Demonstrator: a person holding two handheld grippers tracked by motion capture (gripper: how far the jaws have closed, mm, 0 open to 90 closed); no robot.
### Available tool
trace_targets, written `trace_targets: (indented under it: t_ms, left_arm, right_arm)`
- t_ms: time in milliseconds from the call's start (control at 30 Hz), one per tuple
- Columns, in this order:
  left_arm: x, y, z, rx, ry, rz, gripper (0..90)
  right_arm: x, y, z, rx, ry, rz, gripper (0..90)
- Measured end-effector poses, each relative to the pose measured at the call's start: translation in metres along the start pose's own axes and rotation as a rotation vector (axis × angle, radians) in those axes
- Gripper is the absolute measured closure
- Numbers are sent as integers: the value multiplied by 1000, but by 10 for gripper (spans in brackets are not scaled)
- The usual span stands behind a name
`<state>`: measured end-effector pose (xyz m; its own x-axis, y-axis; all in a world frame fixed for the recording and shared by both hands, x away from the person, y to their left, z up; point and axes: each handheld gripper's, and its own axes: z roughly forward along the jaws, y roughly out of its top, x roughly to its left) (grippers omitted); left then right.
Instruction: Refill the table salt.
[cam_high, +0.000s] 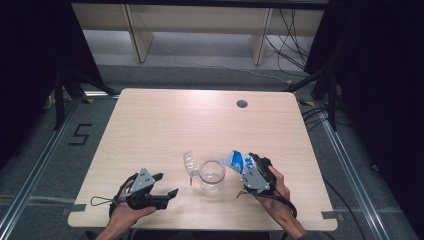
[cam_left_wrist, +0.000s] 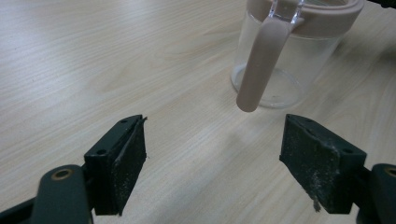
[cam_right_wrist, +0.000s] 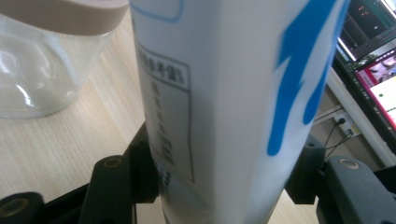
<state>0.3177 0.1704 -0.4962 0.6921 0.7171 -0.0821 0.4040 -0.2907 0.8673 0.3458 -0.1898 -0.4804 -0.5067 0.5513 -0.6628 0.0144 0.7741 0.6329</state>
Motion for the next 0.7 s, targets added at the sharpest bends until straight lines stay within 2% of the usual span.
trace_targets:
  t_ms: [33, 67, 100, 267, 300, 333, 400, 533, 600, 700]
  left_arm:
    - [0, 0, 0, 2, 3, -6, 219]
    - [0, -1, 0, 4, 2, -6, 219]
    - [0, -1, 0, 3, 2, -6, 219]
    - [-1, -1, 0, 5, 2, -3, 219]
    - [-1, -1, 0, 3, 3, -5, 219]
    - [-1, -1, 0, 0, 1, -16, 220]
    - [-1, 0, 0, 2, 1, -6, 220]
    - [-1, -1, 0, 2, 2, -5, 220]
    - [-1, 0, 0, 1, 1, -5, 220]
    - [0, -1, 0, 6, 1, -4, 220]
  right_arm:
    - [-1, 0, 0, -4, -2, -23, 435]
    - [-1, 0, 0, -6, -3, -25, 436]
    - [0, 1, 0, -3, -7, -11, 436]
    - [0, 2, 0, -9, -5, -30, 437]
    - [2, 1, -1, -4, -9, -15, 437]
    - [1, 2, 0, -4, -3, -40, 437]
    - [3, 2, 0, -3, -14, -33, 437]
    - [3, 3, 0, -5, -23, -80, 438]
    - [3, 3, -1, -1, -28, -70, 438]
    - [4, 3, -1, 1, -34, -95, 439]
